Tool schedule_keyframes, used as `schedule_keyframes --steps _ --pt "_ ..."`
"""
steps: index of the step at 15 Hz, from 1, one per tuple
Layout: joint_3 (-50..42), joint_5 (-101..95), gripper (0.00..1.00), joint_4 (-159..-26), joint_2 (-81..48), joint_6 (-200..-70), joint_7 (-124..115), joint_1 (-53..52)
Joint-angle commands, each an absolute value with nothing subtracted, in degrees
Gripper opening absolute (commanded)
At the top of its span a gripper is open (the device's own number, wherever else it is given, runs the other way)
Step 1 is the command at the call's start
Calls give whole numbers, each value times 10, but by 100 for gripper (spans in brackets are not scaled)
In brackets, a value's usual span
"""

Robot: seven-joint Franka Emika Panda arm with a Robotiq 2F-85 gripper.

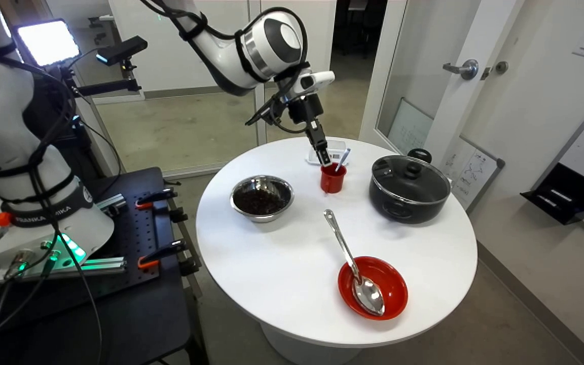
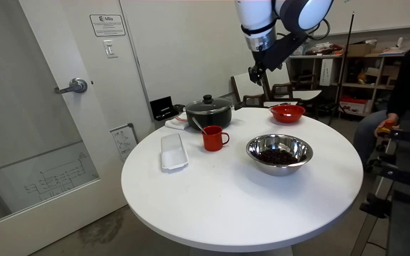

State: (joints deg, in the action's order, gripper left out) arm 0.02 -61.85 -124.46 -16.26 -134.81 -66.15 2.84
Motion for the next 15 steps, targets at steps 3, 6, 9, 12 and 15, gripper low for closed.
schedule_keyframes --steps 3,6,9,12,15 --pt "-22 -616 100 -1151 -264 -1279 -675 -5" --pt "-23 -565 100 -1125 -299 -1283 -659 8" --pt "-19 -452 100 -1111 -325 -1299 -620 32" --pt "-37 -392 100 -1101 -341 -1313 -604 28" --pt "-59 -381 100 -1101 -346 -1340 -591 17"
